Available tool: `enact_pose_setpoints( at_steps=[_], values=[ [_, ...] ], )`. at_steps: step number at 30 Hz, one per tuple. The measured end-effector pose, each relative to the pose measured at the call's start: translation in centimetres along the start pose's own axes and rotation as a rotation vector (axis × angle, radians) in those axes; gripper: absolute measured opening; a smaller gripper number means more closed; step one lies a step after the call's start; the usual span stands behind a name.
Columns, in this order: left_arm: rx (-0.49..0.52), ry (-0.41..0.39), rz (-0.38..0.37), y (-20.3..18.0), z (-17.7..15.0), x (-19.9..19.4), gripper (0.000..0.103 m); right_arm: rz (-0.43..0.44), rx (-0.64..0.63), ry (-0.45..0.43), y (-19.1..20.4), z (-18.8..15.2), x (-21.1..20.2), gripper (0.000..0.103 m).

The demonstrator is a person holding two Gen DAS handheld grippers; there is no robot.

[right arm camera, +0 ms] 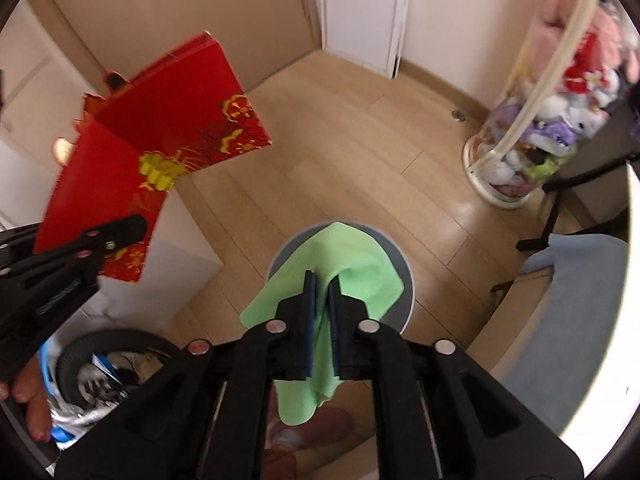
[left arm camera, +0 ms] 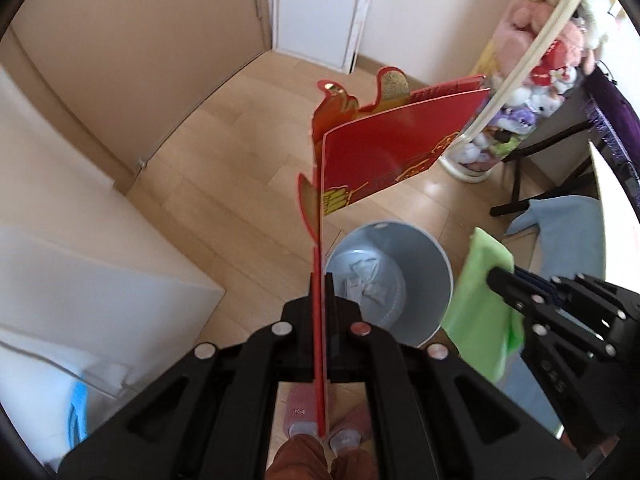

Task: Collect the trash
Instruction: 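Carry both items to the grey bin and open the right tool to drop the green cloth, then open the left tool to drop the red envelope into the bin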

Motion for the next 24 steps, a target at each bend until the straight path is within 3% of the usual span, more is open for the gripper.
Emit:
enact_pose_setpoints(
  at_steps=[1,2,3,5,20,21,24],
  values=[
    [-0.009,0.007,-0.001,0.2,-0.3,0.3,0.002,0.004,-0.003,0.013,0.1,0.0,0.8,0.014],
    [-0.017,0.013,-0.003,0.2,-0.5,0.5,0.002,0.005,-0.004,0.020,0.1,-0.1,1.3,0.024],
    [-0.024,0.018,-0.004,0.3,-0.7,0.7,0.002,0.003,-0.005,0.020,0.0,-0.1,1.5,0.041],
    [-0.034,0.027,-0.008,0.2,-1.0,0.8,0.002,-0.011,-0.008,0.004,-0.1,-0.3,1.5,0.060],
    [0.041,0.029,-0.060,-4.5,-2.3,1.3,0.002,-0.056,0.111,-0.047,-5.0,-2.9,-2.8,0.061],
    [0.046,0.030,-0.057,-5.0,-2.3,1.4,0.006,-0.057,0.116,-0.046,-5.3,-3.2,-2.9,0.061],
    [0.082,0.064,-0.067,-6.4,-2.2,2.2,0.007,-0.060,0.125,-0.047,-6.3,-3.8,-3.1,0.061]
  ],
)
Point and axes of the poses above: each gripper's, at about its wrist camera, not at the fingertips, and x roughly the way its jaws point, y to its left, z to its top, the point moved 1 cm from there along x, roughly the way its jaws point, and after that the axes turned 8 degrees about z, right-handed, at the moved point
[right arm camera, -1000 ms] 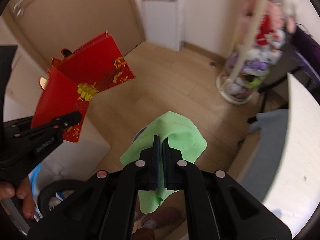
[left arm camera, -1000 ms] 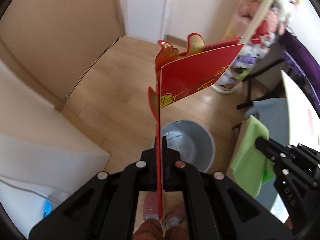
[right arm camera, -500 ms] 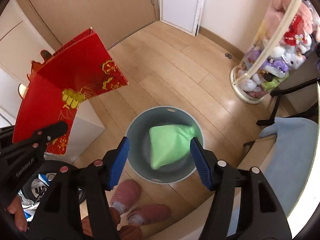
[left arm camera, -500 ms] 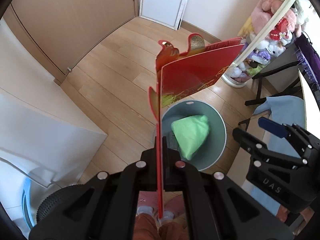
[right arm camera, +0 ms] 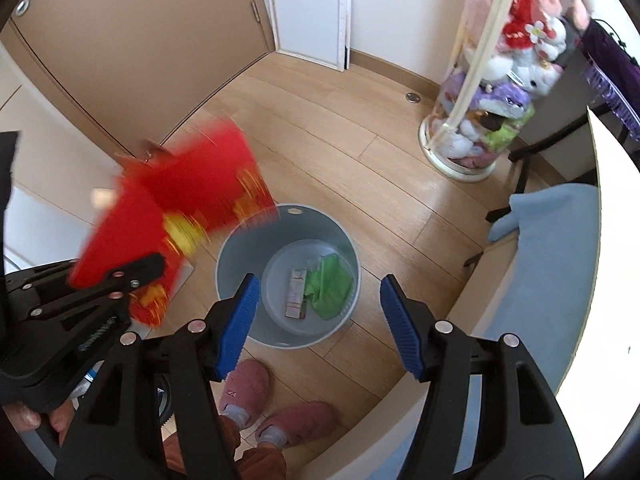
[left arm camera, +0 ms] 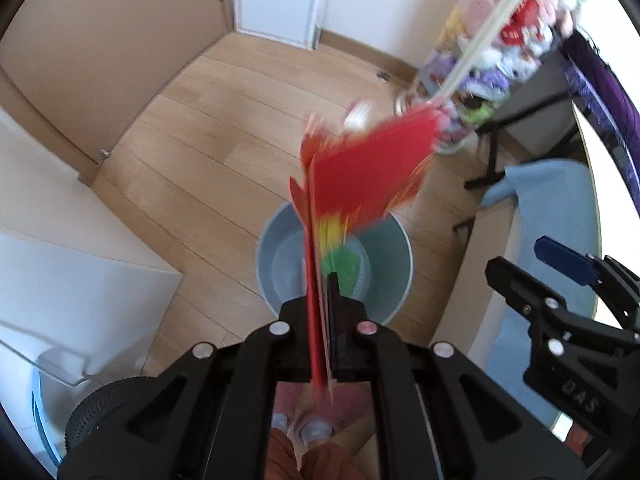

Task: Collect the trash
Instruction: 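Open the left tool to drop the red envelope into the bin, then move both open tools back over the bed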

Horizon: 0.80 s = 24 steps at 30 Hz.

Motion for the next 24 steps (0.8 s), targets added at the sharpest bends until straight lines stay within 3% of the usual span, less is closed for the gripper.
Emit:
enact_pose_setpoints(
  at_steps=[5,10,18,24],
  values=[
    [0.049,0.029,0.026,-1.4,-0.1,0.4,0.009,-0.007,0.030,-0.004,-1.1,-0.7,-0.8,0.061],
    [0.068,-0.008,0.029,-1.9,-0.3,-1.0,0.037,-0.018,0.060,-0.014,-1.9,-1.1,-2.0,0.061],
    [0.122,-0.052,0.027,-2.7,0.9,-1.6,0.037,-0.042,0.117,-0.038,-2.9,-1.8,-3.4,0.061],
    [0.135,-0.037,0.032,-2.4,1.1,-2.1,0.039,-0.042,0.143,-0.027,-3.0,-2.0,-3.8,0.061]
  ],
)
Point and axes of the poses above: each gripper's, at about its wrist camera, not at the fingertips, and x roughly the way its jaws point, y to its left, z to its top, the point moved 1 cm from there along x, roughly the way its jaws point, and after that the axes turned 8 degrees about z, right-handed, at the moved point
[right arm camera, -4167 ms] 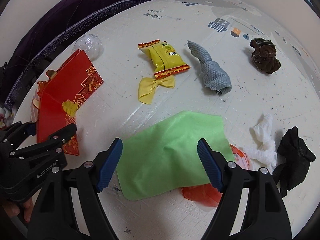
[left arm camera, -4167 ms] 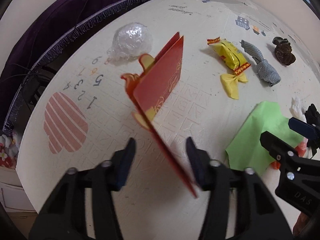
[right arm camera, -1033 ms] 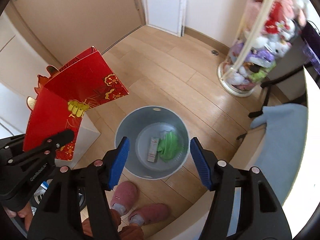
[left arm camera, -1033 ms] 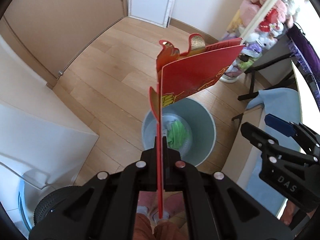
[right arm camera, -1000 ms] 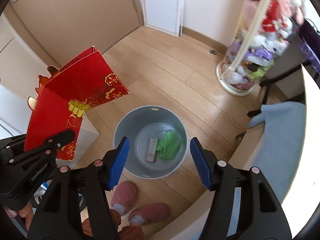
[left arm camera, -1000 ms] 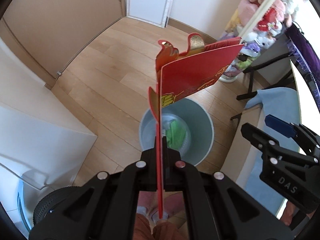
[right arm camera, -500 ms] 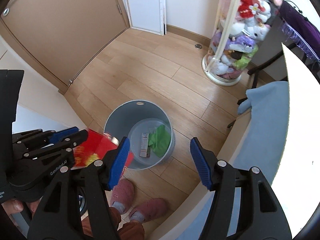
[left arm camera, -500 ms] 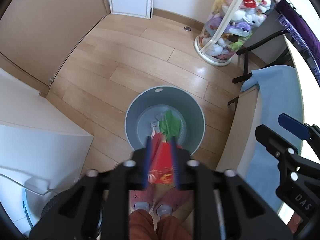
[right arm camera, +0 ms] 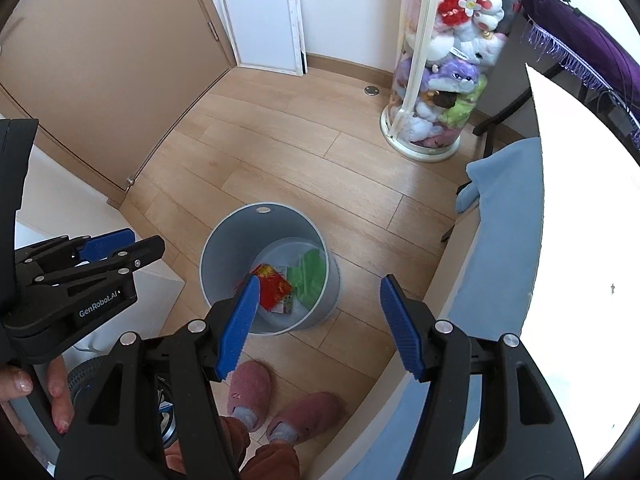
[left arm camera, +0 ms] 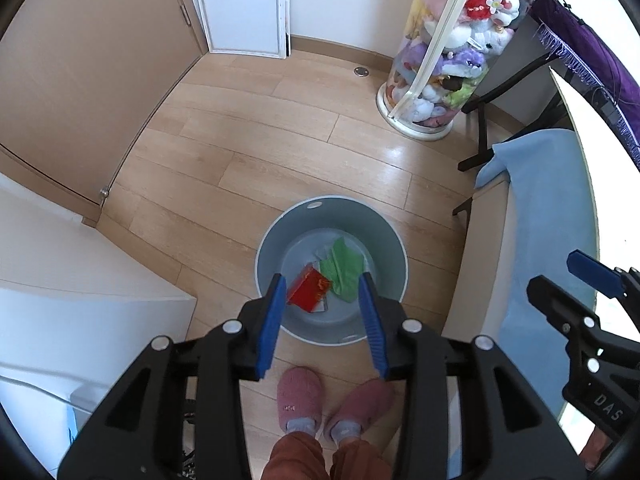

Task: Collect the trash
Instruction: 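Move both open tools back over the bed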

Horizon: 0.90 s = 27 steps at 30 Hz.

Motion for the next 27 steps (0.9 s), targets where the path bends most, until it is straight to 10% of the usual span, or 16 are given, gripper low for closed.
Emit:
enact_pose_setpoints(
  at_steps=[15,27],
  values=[
    [0.232,-0.121,-0.073,-5.4,1.8,-6.8,0.067,-0.084,0.211,-0.132,-2.8,-1.2,-8.0,0.065],
    [0.623,-0.222,-0.233,-18.4,-0.8,-14.1,0.068,-0.332,0.614,-0.294,-10.9,-12.2,-20.0,0.068]
  ],
)
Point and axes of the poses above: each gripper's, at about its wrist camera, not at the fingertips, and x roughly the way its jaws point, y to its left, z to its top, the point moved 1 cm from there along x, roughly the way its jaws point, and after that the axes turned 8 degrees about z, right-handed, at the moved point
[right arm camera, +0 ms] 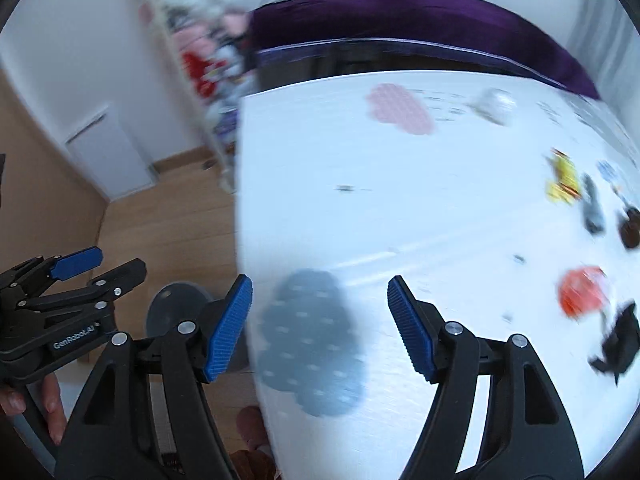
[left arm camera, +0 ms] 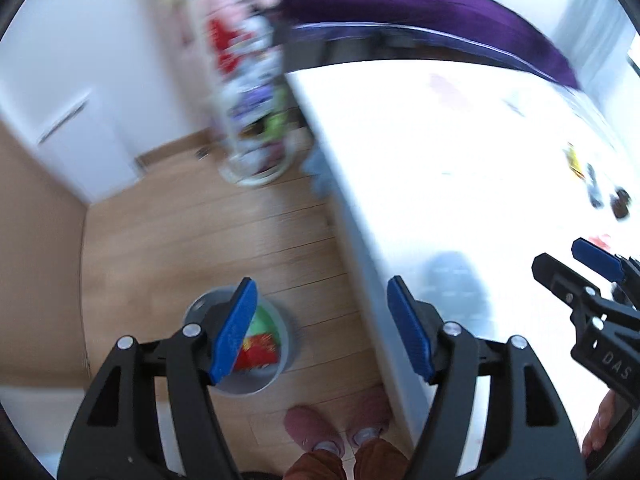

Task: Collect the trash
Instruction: 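Move both open tools back over the bed, then grasp the orange-white plastic bag with the left tool while the right tool grasps the black cloth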

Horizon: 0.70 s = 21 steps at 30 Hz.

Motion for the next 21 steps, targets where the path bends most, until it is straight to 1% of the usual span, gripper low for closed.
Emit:
enact_pose_setpoints(
  at_steps=[4,6,11,14,17,20,21],
  values=[
    [0.154,-0.044,-0.081,-6.5,1.6,-1.8,0.069,-0.104,0.144,-0.058,-6.5,-1.9,-4.0,0.069],
    [0.228,-0.062,-0.117,-9.8,2.0,-2.6,0.069,-0.164,0.226,-0.086,-9.9,-3.1,-6.3,0.070],
    [0.394,-0.105,-0.203,-18.4,2.4,-5.6,0.069,-0.281,0.407,-0.144,-17.6,-6.2,-12.2,0.070],
    [0.490,-0.130,-0.260,-23.8,2.5,-8.2,0.069,-0.346,0.492,-0.184,-20.9,-7.8,-16.3,0.070],
    [0.570,-0.159,-0.305,-28.4,2.2,-10.6,0.069,-0.405,0.561,-0.219,-24.0,-9.5,-19.8,0.074],
    [0.656,-0.191,-0.342,-32.5,1.4,-12.9,0.070,-0.441,0.635,-0.244,-26.5,-11.3,-22.4,0.074],
    [0.685,-0.202,-0.352,-33.8,1.2,-13.5,0.071,-0.447,0.661,-0.252,-27.2,-11.9,-22.9,0.074]
  ],
)
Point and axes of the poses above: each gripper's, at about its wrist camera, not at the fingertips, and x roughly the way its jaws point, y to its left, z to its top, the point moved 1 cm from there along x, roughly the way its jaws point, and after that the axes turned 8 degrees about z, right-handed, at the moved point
